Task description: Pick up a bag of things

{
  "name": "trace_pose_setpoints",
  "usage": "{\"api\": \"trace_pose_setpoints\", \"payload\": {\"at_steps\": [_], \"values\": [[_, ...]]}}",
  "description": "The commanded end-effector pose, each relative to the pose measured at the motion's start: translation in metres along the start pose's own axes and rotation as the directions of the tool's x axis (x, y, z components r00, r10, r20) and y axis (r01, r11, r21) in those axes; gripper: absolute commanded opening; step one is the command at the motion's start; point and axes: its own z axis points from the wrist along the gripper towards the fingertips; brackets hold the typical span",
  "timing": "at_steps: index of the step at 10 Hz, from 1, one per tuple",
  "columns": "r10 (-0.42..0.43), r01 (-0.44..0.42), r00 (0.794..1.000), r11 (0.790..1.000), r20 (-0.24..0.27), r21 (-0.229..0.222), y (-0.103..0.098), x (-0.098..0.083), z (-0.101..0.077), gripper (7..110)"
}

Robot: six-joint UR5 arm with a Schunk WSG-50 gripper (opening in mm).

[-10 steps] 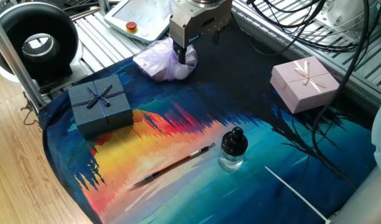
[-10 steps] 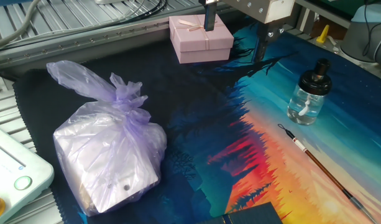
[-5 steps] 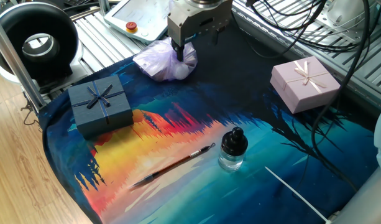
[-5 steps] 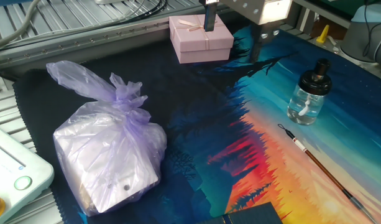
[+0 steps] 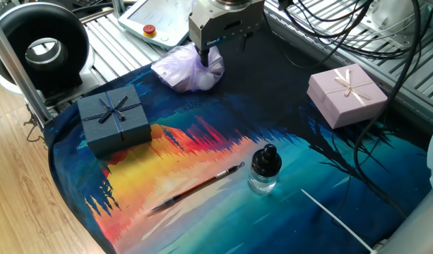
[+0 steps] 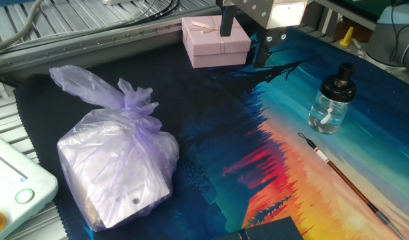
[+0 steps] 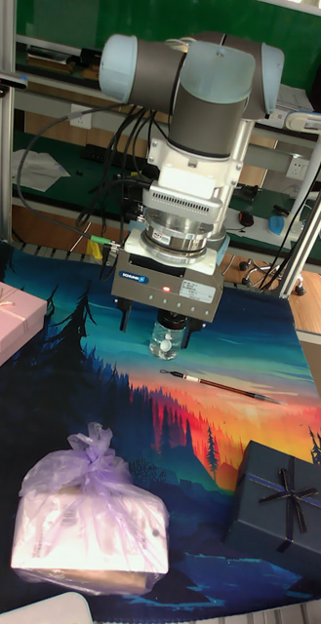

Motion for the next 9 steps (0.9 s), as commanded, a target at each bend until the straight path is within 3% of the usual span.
{"api": "trace_pose_setpoints", "payload": {"at_steps": [1,9], "values": [[0.016,-0.016,1.000,1.000,0.005,-0.012,0.0027,-0.0016,-0.0001,7],[0.020,-0.019,1.000,1.000,0.016,-0.019,0.0046,-0.0045,0.0019,7]]}}
